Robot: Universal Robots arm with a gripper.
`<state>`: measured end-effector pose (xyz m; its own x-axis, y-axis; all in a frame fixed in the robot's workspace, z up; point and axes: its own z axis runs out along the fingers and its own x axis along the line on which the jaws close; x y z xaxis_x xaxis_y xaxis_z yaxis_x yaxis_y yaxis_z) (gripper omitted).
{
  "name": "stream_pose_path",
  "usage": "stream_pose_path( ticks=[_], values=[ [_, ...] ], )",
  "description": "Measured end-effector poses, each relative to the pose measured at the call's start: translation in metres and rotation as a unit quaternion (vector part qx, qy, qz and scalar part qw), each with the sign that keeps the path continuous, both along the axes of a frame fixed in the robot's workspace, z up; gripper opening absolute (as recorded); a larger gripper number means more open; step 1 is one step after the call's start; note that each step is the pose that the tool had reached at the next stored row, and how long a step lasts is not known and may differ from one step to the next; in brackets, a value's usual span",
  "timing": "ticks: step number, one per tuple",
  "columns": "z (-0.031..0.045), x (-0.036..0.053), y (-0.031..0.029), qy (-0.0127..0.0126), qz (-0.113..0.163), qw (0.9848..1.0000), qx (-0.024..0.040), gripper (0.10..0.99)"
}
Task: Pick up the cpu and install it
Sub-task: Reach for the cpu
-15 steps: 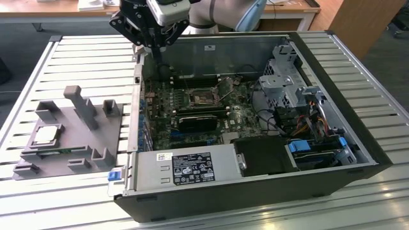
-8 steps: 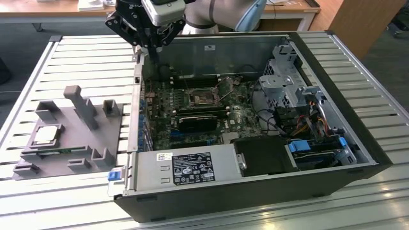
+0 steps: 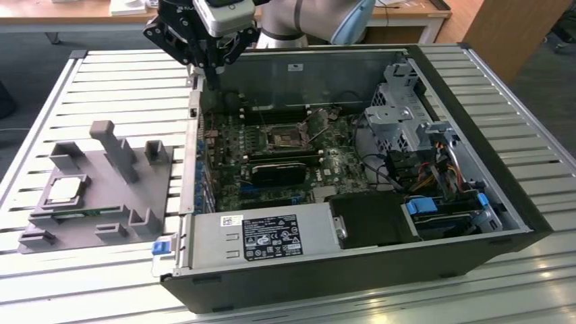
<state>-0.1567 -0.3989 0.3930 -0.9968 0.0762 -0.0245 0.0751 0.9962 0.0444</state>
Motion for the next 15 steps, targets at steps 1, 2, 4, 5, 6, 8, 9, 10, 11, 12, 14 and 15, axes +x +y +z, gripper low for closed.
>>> stream_pose_path(
  ticks=[1,2,4,5,6,8,9,10,11,12,14,15],
  values=[
    [0.0000,-0.0005,0.0000,0.0000,0.000,1.0000,0.0000,0.106],
    [0.0000,-0.0010,0.0000,0.0000,0.000,1.0000,0.0000,0.106],
    [0.0000,-0.0020,0.0000,0.0000,0.000,1.0000,0.0000,0.106],
    [0.0000,-0.0024,0.0000,0.0000,0.000,1.0000,0.0000,0.106],
    [-0.0001,-0.0029,0.0000,0.0000,0.000,1.0000,0.0000,0.106],
    [-0.0001,-0.0039,0.0000,0.0000,0.000,1.0000,0.0000,0.106],
    [-0.0001,-0.0046,0.0000,0.0000,0.000,1.0000,0.0000,0.106],
    [-0.0001,-0.0052,0.0000,0.0000,0.000,1.0000,0.0000,0.106],
    [-0.0001,-0.0057,0.0000,0.0000,0.000,1.0000,0.0000,0.106],
    [-0.0001,-0.0062,0.0000,0.0000,0.000,1.0000,0.0000,0.106],
    [-0.0001,-0.0073,0.0000,0.0000,0.000,1.0000,0.0000,0.106],
    [-0.0001,-0.0077,0.0000,0.0000,0.000,1.0000,0.0000,0.106]
  ],
)
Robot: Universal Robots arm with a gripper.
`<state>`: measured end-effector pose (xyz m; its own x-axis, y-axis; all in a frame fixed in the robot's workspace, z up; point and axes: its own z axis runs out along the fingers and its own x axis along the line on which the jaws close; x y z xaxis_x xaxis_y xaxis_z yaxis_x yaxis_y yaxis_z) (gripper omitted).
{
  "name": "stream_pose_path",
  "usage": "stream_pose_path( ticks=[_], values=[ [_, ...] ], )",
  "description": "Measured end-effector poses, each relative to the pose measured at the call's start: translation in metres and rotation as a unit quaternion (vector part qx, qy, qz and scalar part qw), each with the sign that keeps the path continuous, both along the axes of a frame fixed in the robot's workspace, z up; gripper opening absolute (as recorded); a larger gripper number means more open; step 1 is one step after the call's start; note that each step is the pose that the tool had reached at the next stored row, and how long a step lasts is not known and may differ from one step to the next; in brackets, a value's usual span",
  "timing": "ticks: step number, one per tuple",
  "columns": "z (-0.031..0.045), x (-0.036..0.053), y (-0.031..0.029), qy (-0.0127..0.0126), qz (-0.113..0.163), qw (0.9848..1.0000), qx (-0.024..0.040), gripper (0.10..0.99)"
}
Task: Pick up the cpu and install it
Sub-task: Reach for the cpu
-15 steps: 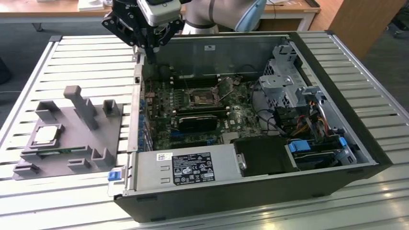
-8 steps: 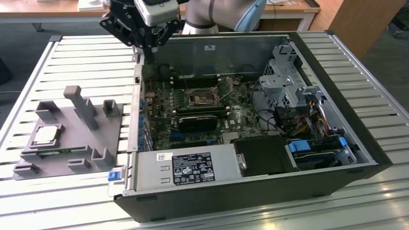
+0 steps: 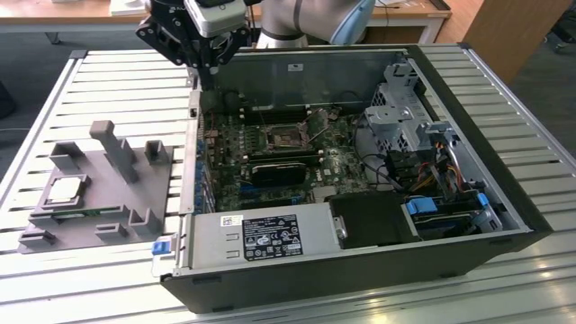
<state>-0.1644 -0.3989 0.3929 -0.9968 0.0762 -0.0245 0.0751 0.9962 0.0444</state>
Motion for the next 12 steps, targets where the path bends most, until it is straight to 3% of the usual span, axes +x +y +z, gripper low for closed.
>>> stream_pose_path(
  ticks=[12],
  values=[
    [-0.0001,-0.0057,0.0000,0.0000,0.000,1.0000,0.0000,0.106]
  ],
)
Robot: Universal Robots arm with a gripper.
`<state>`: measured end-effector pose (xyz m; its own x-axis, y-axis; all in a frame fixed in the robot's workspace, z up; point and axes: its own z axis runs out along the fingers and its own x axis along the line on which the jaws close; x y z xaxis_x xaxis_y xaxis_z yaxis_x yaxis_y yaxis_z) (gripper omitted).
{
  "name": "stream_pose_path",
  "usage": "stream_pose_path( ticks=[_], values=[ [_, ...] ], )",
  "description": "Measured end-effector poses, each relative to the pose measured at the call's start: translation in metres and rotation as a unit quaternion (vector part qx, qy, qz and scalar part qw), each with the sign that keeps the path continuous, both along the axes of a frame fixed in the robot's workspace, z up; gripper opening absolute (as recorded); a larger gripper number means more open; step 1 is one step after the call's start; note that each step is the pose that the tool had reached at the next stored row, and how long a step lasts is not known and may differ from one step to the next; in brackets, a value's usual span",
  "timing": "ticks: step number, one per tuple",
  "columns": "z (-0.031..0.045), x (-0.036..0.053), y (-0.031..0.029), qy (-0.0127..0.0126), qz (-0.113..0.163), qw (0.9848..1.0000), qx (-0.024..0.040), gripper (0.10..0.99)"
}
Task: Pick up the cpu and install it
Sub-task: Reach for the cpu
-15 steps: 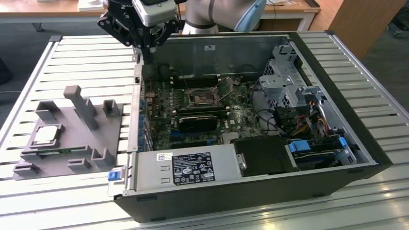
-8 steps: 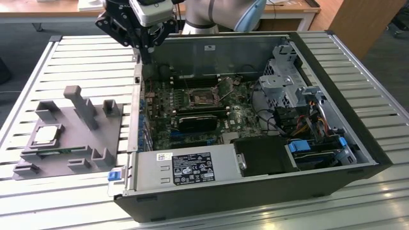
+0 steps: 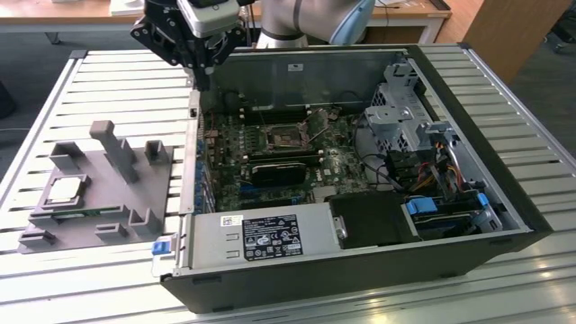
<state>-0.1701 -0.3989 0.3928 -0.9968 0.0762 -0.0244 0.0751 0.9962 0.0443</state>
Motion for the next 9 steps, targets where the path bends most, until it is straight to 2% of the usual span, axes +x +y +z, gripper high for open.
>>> stream_pose_path(
  ticks=[9],
  values=[
    [-0.0002,-0.0053,0.0000,0.0000,0.000,1.0000,0.0000,0.106]
  ],
)
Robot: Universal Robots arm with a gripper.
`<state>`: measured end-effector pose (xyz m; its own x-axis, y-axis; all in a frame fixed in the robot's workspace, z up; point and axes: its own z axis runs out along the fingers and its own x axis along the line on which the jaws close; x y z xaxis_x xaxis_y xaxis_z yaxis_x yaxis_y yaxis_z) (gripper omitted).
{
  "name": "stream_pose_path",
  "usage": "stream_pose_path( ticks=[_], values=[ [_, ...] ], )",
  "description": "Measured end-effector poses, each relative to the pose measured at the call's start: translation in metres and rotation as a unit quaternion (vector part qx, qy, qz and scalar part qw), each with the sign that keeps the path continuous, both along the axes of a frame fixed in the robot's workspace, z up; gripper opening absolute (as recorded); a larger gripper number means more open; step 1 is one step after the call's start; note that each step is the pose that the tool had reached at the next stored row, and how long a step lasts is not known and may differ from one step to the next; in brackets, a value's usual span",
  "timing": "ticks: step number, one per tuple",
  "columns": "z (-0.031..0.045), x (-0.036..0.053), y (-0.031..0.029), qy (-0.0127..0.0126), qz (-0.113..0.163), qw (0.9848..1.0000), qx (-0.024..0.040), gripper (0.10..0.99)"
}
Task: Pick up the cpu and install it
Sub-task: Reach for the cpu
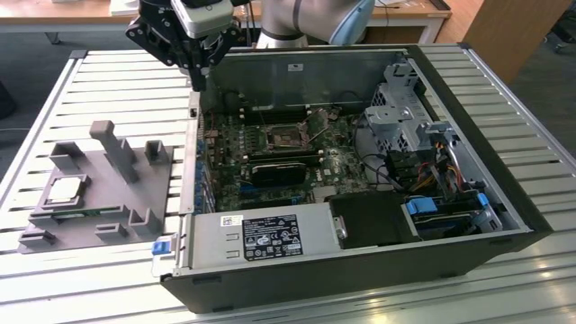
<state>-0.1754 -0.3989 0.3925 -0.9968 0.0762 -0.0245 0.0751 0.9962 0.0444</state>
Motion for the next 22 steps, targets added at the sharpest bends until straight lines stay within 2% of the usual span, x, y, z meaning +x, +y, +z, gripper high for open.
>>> stream_pose_path(
  ticks=[22],
  values=[
    [-0.0004,-0.0119,0.0000,0.0000,0.000,1.0000,0.0000,0.106]
  ],
)
